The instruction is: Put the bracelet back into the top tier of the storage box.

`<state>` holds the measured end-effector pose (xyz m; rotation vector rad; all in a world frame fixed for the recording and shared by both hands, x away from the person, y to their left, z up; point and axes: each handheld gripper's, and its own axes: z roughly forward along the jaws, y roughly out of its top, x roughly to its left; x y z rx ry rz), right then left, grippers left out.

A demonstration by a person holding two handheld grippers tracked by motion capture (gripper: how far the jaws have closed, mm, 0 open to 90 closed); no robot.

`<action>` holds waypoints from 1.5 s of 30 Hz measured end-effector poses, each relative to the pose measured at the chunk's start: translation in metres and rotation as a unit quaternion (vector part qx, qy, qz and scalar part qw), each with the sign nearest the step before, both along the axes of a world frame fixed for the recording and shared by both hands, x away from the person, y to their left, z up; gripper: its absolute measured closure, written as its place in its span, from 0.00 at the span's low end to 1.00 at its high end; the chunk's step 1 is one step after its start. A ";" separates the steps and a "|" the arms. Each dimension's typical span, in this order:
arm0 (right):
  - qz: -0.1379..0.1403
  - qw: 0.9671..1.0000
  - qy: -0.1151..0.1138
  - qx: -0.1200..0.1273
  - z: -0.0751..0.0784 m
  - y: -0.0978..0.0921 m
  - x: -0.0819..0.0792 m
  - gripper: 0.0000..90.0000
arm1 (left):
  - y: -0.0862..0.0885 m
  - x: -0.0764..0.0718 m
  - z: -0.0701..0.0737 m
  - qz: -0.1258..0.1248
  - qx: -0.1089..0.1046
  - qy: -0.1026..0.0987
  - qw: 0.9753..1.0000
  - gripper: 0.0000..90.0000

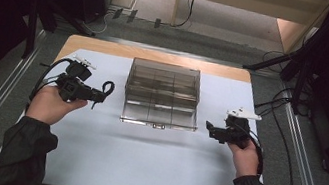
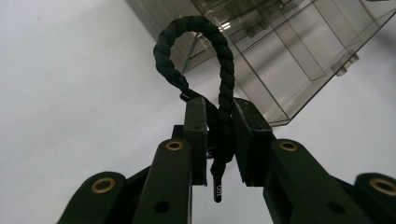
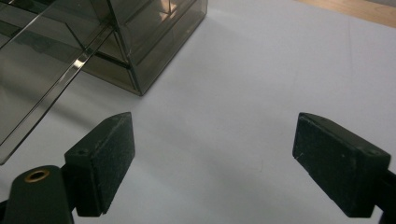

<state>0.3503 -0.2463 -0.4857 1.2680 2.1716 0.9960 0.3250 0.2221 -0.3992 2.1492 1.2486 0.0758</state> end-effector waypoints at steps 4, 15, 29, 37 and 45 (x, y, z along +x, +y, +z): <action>0.000 1.000 0.000 -0.001 0.000 0.000 0.000 0.16 | -0.004 0.000 0.001 -0.007 -0.001 -0.001 1.000 0.86; -0.001 1.000 0.001 -0.001 0.000 -0.002 -0.001 0.16 | -0.022 0.001 0.000 -0.031 -0.006 -0.002 1.000 0.86; -0.006 1.000 0.002 -0.002 -0.001 -0.004 -0.004 0.16 | -0.046 0.010 0.001 -0.059 -0.007 -0.005 0.998 0.87; -0.008 1.000 0.002 0.001 0.000 -0.005 -0.005 0.16 | -0.062 0.015 -0.002 -0.073 0.001 -0.006 0.997 0.86; -0.008 1.000 0.001 0.001 0.000 -0.005 -0.005 0.16 | -0.075 0.019 -0.008 -0.082 0.008 -0.011 0.997 0.86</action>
